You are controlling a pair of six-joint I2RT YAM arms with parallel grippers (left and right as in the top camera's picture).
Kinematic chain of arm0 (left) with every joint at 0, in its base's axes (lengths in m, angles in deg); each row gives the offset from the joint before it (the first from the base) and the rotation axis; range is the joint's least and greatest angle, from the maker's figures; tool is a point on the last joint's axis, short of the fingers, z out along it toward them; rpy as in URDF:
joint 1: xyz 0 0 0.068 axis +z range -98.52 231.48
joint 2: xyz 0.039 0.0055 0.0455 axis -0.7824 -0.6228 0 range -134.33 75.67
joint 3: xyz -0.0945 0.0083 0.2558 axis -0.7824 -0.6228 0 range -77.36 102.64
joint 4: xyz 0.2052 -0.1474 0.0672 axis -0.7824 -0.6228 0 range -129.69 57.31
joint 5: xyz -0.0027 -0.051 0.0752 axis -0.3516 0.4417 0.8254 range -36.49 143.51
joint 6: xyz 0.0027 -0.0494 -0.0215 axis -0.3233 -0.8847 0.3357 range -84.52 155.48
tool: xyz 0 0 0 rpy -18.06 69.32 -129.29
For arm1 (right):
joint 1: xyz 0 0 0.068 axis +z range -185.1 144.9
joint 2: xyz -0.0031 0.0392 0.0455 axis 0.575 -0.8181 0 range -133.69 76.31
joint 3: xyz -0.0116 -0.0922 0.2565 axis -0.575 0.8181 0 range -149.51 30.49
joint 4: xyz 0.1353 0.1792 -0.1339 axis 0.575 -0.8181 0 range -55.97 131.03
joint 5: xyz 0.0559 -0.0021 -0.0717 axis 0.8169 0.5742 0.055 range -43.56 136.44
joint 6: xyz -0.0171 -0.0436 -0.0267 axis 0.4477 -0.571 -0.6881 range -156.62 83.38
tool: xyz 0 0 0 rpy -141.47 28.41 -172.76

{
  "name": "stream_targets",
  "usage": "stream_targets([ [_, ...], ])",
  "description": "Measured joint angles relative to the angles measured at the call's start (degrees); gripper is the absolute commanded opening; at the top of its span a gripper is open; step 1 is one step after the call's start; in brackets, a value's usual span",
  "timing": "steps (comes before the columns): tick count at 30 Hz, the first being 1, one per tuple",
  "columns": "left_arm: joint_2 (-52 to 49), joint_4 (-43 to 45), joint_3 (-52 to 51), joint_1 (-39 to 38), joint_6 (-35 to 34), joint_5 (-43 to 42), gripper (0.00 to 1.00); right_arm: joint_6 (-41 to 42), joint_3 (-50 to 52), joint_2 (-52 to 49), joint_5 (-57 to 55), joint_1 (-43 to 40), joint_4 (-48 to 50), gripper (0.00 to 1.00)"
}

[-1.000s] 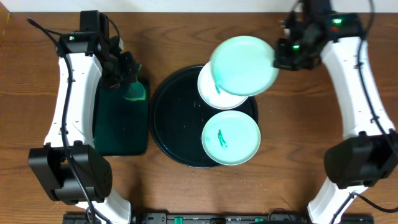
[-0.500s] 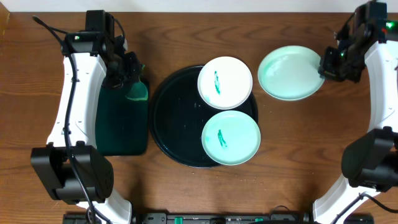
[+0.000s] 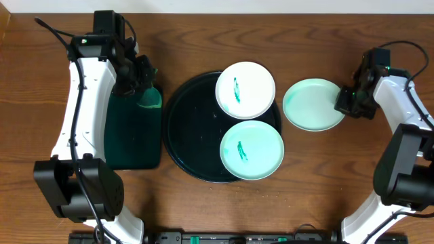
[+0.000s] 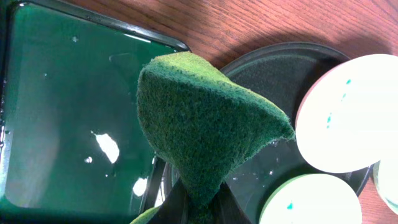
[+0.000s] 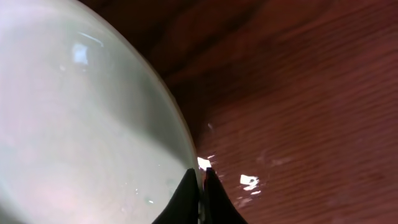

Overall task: Clean dirty plates on tray and stack at the side
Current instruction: 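Lower green plate onto table right of tray and release, then move right gripper back and pinch rim of second green plate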

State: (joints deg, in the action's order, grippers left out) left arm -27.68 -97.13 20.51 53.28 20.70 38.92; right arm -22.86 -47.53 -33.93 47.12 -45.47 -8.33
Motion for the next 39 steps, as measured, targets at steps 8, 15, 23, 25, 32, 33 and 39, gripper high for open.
stream_targets([
  [8, 0.00, 0.11, 0.00, 0.00, 0.00, 1.05, 0.07, -4.02, -8.09, 0.00, 6.95, -1.14, -17.11, 0.37],
  [15, 0.00, 0.11, 0.00, 0.00, 0.00, 1.49, 0.07, -10.62, -13.20, 0.55, 19.34, 5.01, -27.96, 0.35],
  [23, 0.00, -1.57, 0.00, 0.00, 0.02, 3.02, 0.07, -12.09, -5.38, 0.50, 20.87, 15.69, -25.44, 0.37],
  [25, 0.00, -2.71, 0.00, 0.00, 0.02, 4.26, 0.07, -12.02, -4.17, 0.52, 20.26, 17.81, -24.30, 0.39],
  [32, 0.00, -4.28, 0.00, 0.31, 0.02, 7.56, 0.07, -11.17, -0.15, 0.52, 17.66, 22.16, -18.47, 0.36],
  [33, 0.00, -4.31, 0.00, 0.44, 0.04, 7.69, 0.07, -10.99, 0.61, 0.52, 17.49, 22.73, -17.22, 0.32],
  [39, 0.00, -5.01, 0.00, 2.21, 0.26, 8.41, 0.07, -9.53, 4.68, 0.50, 16.65, 26.29, -12.85, 0.01],
])
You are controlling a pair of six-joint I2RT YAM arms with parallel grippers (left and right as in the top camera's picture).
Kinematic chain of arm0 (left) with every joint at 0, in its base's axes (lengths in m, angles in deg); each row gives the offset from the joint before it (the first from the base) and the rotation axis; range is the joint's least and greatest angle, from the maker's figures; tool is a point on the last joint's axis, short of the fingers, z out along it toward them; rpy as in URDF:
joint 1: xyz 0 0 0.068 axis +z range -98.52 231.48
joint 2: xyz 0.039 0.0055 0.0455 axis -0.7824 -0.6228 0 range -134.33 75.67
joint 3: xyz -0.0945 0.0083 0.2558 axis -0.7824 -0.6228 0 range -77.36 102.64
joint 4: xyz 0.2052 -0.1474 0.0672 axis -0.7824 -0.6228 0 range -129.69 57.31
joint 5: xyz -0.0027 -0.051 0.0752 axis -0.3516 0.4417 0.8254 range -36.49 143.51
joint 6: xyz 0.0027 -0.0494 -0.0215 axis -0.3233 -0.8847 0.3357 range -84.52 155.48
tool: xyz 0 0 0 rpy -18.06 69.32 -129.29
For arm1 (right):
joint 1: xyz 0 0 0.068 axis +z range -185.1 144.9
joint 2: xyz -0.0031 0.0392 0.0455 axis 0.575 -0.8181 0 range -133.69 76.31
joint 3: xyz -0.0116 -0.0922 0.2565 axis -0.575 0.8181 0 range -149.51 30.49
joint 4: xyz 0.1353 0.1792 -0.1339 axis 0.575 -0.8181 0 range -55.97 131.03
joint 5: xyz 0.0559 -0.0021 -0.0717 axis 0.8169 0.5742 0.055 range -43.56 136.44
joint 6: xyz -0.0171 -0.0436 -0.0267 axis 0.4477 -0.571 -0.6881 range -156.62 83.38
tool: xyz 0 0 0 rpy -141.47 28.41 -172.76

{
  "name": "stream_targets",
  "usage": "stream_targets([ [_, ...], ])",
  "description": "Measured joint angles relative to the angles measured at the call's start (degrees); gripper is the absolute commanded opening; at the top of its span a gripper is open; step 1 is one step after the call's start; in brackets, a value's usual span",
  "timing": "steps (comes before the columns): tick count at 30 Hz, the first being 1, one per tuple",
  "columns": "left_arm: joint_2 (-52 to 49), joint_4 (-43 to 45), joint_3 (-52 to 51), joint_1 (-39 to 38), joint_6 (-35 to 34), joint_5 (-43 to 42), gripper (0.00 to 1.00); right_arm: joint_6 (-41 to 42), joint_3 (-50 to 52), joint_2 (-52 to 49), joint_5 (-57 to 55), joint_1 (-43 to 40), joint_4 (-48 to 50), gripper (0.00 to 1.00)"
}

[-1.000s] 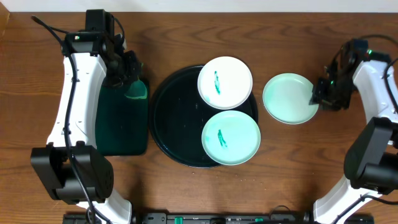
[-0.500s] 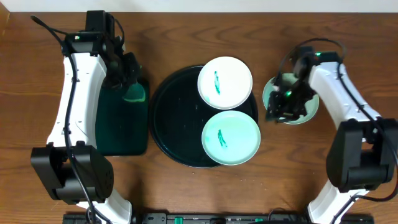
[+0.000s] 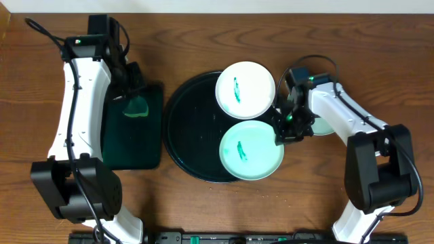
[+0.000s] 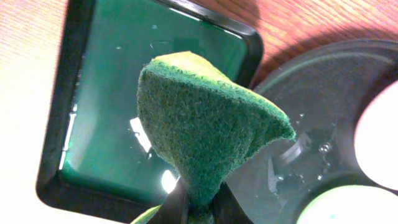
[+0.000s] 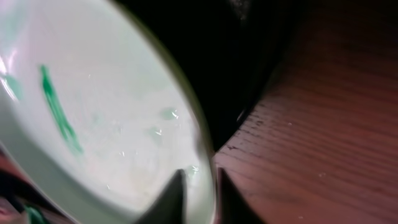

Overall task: Clean dirty plates on tray and stack at the side
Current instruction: 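Move right gripper back and pinch rim of second green plate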

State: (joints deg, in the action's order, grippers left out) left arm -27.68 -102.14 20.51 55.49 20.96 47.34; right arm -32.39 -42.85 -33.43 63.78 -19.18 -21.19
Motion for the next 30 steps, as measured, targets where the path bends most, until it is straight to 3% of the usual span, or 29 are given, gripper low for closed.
stream_targets([
  [10, 0.00, -0.42, -1.64, 2.23, 0.48, 1.42, 0.07, 4.11, -2.05, 0.00, -2.32, 6.82, 0.11, 0.01],
  [22, 0.00, -0.42, -1.68, 2.16, 0.87, 1.64, 0.07, 26.36, -5.49, -2.38, -11.93, 22.67, 20.70, 0.01],
  [30, 0.00, 1.07, -3.65, 1.66, 0.87, -2.27, 0.07, 30.42, -5.49, -6.67, -12.90, 23.08, 24.26, 0.01],
])
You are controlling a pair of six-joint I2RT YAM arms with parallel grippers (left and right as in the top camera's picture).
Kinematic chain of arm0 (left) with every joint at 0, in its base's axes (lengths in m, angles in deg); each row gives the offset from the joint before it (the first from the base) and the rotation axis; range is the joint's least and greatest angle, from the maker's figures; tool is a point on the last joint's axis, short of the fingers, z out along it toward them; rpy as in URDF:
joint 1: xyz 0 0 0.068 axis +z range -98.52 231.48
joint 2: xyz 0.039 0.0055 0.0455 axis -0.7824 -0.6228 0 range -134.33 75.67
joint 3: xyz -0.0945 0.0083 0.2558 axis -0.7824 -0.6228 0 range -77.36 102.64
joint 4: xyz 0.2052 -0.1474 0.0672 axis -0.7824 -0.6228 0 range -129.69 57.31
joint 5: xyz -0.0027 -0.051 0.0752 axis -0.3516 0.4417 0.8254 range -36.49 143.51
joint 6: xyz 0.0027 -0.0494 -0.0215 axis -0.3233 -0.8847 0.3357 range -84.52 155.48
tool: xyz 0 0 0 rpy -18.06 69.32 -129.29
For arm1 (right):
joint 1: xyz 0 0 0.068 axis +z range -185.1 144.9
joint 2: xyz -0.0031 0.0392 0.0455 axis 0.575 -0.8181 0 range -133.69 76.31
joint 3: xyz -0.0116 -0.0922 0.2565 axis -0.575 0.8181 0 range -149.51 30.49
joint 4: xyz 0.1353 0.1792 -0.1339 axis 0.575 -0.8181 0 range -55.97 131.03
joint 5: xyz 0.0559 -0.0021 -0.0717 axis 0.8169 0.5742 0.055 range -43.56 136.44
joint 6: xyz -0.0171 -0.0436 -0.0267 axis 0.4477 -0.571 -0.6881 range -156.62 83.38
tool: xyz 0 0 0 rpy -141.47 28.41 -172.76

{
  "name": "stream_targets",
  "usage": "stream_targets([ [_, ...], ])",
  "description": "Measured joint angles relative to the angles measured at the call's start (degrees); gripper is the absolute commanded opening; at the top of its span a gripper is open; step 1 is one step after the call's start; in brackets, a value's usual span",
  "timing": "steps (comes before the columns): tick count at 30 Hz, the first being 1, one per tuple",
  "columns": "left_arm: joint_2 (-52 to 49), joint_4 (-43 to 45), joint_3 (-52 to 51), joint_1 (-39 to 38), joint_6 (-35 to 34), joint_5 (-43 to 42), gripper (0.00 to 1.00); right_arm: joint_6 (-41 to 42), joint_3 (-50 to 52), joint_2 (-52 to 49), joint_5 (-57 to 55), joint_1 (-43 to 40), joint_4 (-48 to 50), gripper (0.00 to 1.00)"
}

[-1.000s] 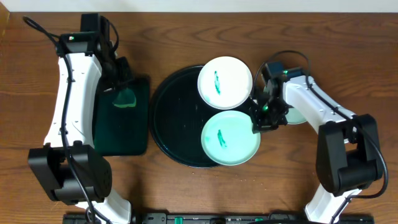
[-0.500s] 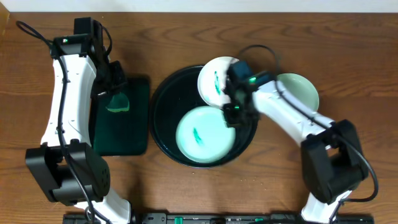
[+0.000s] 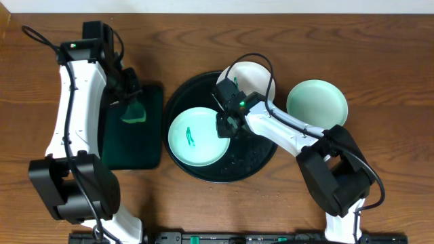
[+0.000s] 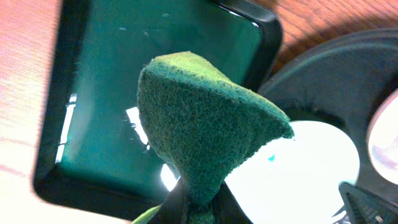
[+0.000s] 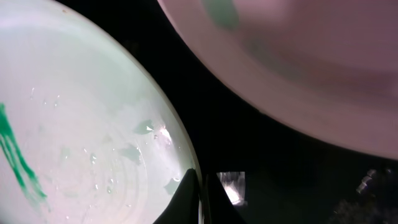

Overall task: Clean dirty plates on tray and stack at the side
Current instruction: 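Move right gripper back and pinch rim of second green plate, then bring sponge with left gripper onto the second green plate, then scrub the second green plate with sponge in left gripper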

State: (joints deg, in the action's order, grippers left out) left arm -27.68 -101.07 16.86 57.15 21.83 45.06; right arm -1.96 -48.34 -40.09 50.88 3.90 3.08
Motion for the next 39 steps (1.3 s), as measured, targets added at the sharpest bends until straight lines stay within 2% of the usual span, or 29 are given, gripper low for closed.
stream_targets([
  [7, 0.00, 6.03, -7.74, -5.11, -0.22, -4.22, 0.07, 0.37, -0.33, -1.16, 6.97, -2.91, 0.44, 0.01],
  [13, -0.04, 13.53, -17.27, -12.52, -5.25, -4.90, 0.07, 0.48, -0.42, -1.36, 8.48, -3.39, 0.52, 0.01],
  [22, -0.17, 23.65, -25.81, -20.92, -14.56, 1.57, 0.07, 0.46, -0.42, -1.40, 8.70, -3.43, 0.74, 0.01],
  [27, -1.70, 24.26, -26.49, -22.32, -17.90, 3.02, 0.07, 0.33, -0.42, -1.49, 8.83, -3.43, 0.94, 0.01],
  [31, -3.48, 25.42, -26.49, -22.29, -17.35, 0.46, 0.07, 0.31, -0.42, -1.53, 8.85, -3.45, 0.98, 0.01],
  [39, -4.79, 29.27, -26.47, -20.70, -7.63, -9.14, 0.07, -0.63, -0.46, -1.57, 8.66, -4.00, 1.27, 0.01],
])
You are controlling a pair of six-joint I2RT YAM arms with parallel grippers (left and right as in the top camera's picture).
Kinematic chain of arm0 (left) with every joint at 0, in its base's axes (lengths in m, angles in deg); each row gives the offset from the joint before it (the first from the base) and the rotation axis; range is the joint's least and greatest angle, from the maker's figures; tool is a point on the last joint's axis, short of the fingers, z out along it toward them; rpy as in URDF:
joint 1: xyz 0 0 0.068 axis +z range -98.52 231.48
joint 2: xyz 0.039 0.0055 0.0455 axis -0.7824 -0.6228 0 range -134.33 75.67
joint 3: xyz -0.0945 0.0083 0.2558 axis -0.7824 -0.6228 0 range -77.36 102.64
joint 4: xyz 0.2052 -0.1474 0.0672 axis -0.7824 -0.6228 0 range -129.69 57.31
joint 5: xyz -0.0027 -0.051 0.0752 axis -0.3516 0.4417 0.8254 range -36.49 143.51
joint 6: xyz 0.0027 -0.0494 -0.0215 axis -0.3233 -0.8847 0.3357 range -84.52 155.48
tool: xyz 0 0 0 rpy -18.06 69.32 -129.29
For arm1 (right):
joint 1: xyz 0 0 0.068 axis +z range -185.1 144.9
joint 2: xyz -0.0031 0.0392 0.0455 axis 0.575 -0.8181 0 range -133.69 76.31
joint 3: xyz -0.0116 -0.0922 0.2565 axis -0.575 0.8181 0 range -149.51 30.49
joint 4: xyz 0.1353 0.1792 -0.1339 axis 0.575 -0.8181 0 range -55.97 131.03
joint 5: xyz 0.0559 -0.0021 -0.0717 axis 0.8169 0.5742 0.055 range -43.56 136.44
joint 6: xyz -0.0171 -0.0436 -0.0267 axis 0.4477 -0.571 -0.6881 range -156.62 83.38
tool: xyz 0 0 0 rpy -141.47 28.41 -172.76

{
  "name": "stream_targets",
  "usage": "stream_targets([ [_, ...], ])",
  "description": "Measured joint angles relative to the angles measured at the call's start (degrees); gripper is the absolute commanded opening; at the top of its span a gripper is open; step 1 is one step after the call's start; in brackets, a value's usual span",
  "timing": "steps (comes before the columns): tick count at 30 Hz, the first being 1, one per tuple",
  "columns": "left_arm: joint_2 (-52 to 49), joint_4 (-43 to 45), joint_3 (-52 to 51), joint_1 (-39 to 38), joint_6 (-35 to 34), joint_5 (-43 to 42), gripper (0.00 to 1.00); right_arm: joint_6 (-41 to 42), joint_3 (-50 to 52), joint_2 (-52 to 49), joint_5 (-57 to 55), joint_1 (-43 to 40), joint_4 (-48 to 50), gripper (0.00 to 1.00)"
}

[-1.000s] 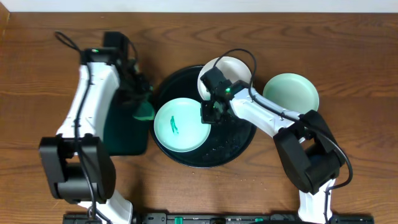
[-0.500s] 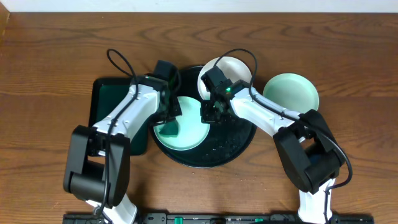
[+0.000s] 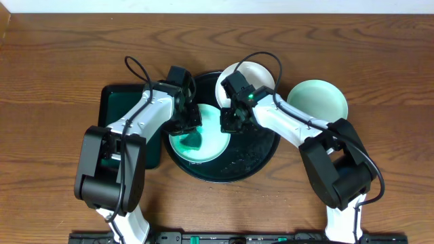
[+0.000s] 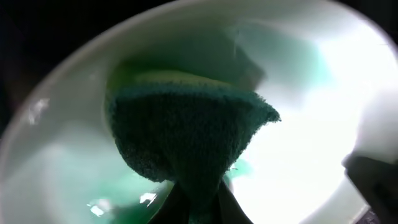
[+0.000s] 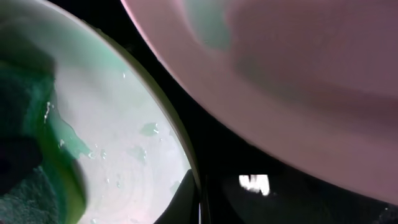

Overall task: Clean dirty plates on tray and stack at the side
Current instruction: 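Scrub the second green plate with sponge in left gripper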

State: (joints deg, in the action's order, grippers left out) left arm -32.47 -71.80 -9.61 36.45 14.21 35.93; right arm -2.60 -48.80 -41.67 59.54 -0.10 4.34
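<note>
A mint-green plate (image 3: 203,139) smeared with green lies in the left half of the round black tray (image 3: 254,159). My left gripper (image 3: 190,125) is shut on a dark green sponge (image 4: 186,137) pressed onto that plate (image 4: 298,155). My right gripper (image 3: 227,122) is shut on the plate's right rim (image 5: 186,168). A white plate (image 3: 261,71) with a green mark rests at the tray's back. A clean mint plate (image 3: 317,100) sits on the table to the right of the tray.
A dark rectangular tray (image 3: 112,112) holding green water stands left of the round tray. Both arms cross over the round tray. Bare wooden table (image 3: 380,54) surrounds everything.
My left gripper has moved with the sponge from over the rectangular tray onto the mint-green plate. Green smear now spreads on the plate. My right gripper still holds the plate's rim.
My right gripper was at a clean mint plate to the right of the tray while my left held the sponge over the water tray. Then the right gripper was at the dirty mint plate's rim, then that plate was at the tray's left side. Now the sponge rests on it.
</note>
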Motion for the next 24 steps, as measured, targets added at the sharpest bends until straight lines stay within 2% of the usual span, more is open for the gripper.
stream_targets([
  [8, -1.20, 1.29, 4.17, -0.48, 4.02, -4.33, 0.08, -0.35, 0.00, -0.04, 0.04, 0.00, 0.13, 0.01],
  [10, -1.05, 0.68, 5.16, -0.83, 3.56, -2.36, 0.07, -0.37, 0.00, -0.07, 0.04, 0.00, 0.13, 0.01],
  [14, -1.03, -3.65, 5.14, -1.11, -1.70, 7.52, 0.07, -0.39, 0.00, -0.07, 0.02, 0.00, 0.20, 0.01],
  [17, -0.83, -4.09, 4.33, -1.40, -3.93, 9.60, 0.07, -0.42, 0.00, -0.09, 0.02, 0.04, 0.22, 0.01],
  [20, -0.81, -6.69, 4.11, -1.73, -2.19, 5.38, 0.07, -0.59, 0.00, -0.09, 0.02, 0.04, 0.22, 0.01],
  [24, -0.81, -8.13, 3.48, -2.27, 4.46, -2.78, 0.07, -0.76, 0.00, -0.11, 0.02, 0.04, 0.26, 0.01],
])
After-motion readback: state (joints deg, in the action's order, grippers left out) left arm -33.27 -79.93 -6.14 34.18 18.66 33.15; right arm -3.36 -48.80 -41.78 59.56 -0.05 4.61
